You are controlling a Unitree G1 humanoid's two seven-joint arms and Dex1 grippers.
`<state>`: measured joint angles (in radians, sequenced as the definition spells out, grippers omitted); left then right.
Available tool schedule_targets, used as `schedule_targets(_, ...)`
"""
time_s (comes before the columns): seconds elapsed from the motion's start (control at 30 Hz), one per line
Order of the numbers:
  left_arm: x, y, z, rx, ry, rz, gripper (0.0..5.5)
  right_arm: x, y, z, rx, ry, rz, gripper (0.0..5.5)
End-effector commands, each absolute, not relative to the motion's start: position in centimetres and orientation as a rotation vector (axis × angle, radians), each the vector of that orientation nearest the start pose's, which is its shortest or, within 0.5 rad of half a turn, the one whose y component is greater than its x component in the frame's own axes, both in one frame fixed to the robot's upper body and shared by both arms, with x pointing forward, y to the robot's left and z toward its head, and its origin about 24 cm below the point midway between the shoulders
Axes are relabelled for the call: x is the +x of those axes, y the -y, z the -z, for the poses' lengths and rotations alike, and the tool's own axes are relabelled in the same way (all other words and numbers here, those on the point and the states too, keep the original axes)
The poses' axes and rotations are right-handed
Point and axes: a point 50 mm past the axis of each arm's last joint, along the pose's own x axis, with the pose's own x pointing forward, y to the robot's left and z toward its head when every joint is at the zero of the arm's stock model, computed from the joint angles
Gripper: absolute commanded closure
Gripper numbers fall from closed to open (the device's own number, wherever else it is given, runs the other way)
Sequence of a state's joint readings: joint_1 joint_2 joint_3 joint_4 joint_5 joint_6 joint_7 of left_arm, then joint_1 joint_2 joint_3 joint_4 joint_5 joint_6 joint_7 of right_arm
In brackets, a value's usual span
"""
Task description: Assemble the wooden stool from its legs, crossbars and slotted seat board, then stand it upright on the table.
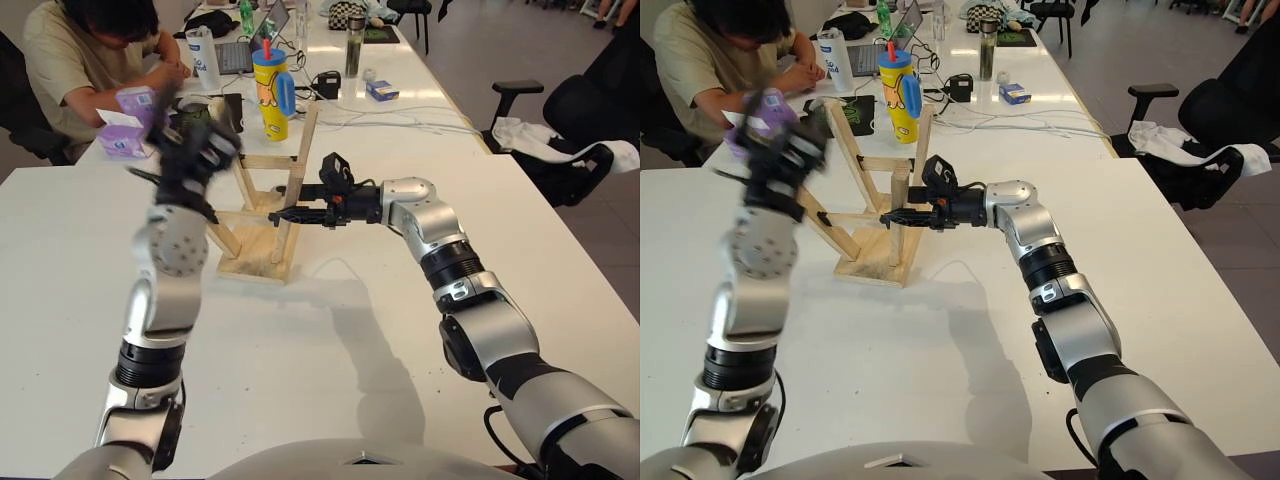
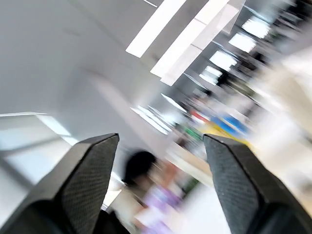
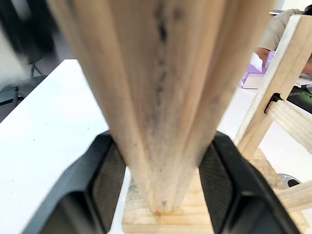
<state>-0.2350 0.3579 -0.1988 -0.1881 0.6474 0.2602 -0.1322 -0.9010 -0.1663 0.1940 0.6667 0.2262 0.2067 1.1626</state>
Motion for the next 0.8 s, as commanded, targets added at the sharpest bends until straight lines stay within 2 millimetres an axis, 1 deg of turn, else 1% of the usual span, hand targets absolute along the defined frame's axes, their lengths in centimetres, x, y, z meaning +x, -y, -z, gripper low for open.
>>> schedule_targets(0.03,24.5,-17.9,-1.3,1.074,-0.281,0.316,2.25,34.3,7.2,-8.3,-0.105,-0.402,-1.335,3.44)
schedule_targets(0.07,25.0,-17.7,-2.9,1.024,-0.198,0.28,2.25,34.4,7.3,-8.3,-0.11,-0.403,-1.33,3.44)
schedule_targets(0.13,26.2,-16.5,-6.9,0.855,0.035,0.221,2.25,34.4,7.6,-8.3,-0.113,-0.381,-1.326,3.44)
schedule_targets(0.17,26.4,-16.1,-9.0,0.773,0.153,0.183,2.25,34.4,7.7,-8.5,-0.11,-0.36,-1.329,3.44)
schedule_targets(0.2,26.2,-15.8,-10.7,0.699,0.251,0.167,2.25,34.4,7.9,-8.6,-0.116,-0.344,-1.328,3.44)
schedule_targets(0.27,25.1,-15.7,-12.5,0.583,0.384,0.176,2.25,34.7,8.3,-9.2,-0.135,-0.322,-1.33,3.44)
schedule_targets(0.3,24.2,-15.8,-12.6,0.547,0.418,0.194,2.25,34.9,8.4,-9.7,-0.149,-0.308,-1.336,3.44)
schedule_targets(0.33,23.6,-15.9,-12.6,0.526,0.432,0.209,2.25,35.1,8.5,-10.2,-0.163,-0.296,-1.339,3.44)
schedule_targets(0.4,22.5,-16.2,-11.1,0.511,0.382,0.257,2.25,35.4,8.5,-11.2,-0.191,-0.275,-1.369,3.44)
schedule_targets(0.47,21.7,-16.5,-9.1,0.475,0.298,0.296,2.25,35.9,8.7,-12.4,-0.226,-0.258,-1.402,3.44)
schedule_targets(0.53,21.3,-16.5,-7.5,0.433,0.221,0.318,2.25,36.4,8.8,-13.7,-0.268,-0.242,-1.42,3.44)
schedule_targets(0.63,21.2,-15.8,-6.1,0.392,0.156,0.363,2.25,37.1,8.8,-15.2,-0.324,-0.225,-1.425,3.44)
schedule_targets(0.7,21.3,-15.1,-5.0,0.325,0.076,0.394,2.25,37.3,8.6,-15.7,-0.311,-0.228,-1.446,3.44)
schedule_targets(0.77,21.7,-14.5,-3.9,0.268,-0.012,0.41,2.25,37.2,8.5,-15.4,-0.295,-0.234,-1.455,3.44)
schedule_targets(0.8,21.8,-14.5,-3.7,0.23,-0.028,0.396,2.25,37.2,8.6,-15.0,-0.298,-0.245,-1.454,3.44)
